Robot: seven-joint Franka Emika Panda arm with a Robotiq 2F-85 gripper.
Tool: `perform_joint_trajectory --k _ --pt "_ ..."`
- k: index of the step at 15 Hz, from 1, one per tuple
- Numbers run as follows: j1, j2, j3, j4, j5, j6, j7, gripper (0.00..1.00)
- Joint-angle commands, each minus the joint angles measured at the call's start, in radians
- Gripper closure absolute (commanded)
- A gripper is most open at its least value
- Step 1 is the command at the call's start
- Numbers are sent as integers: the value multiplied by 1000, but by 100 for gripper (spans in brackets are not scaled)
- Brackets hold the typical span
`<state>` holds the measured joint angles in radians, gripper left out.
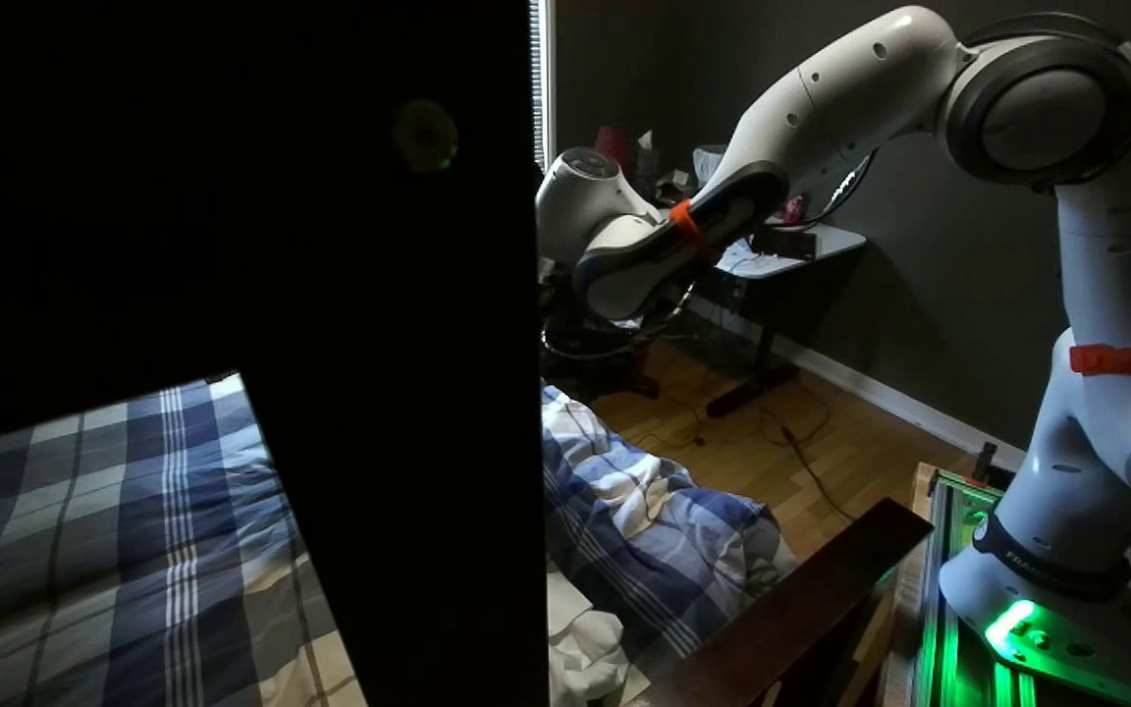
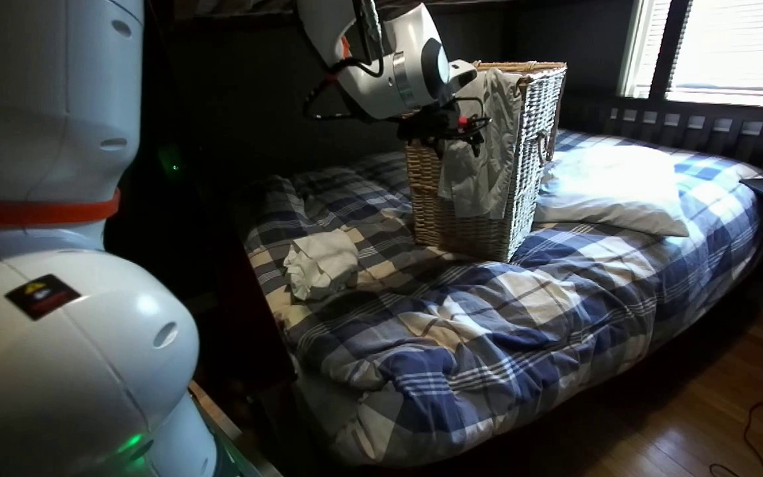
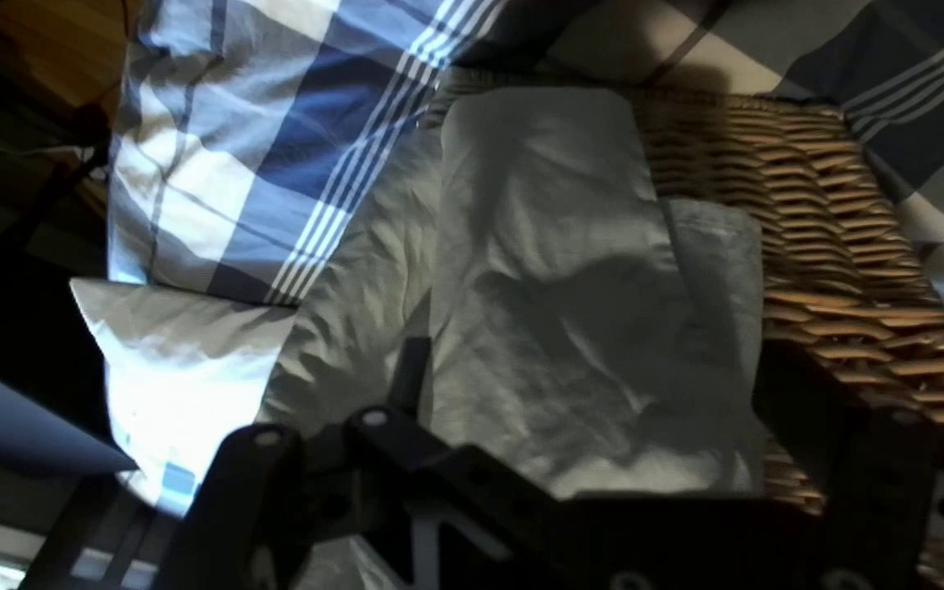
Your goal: Put the white pillowcase in the basket
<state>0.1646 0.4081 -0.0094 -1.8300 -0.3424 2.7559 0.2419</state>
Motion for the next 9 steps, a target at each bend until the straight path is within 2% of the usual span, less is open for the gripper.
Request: perform_joint_trajectory --k 1,9 --pt "59 24 -74 -34 -98 177 80 0" --pt "131 117 -171 -11 -158 327 87 0"
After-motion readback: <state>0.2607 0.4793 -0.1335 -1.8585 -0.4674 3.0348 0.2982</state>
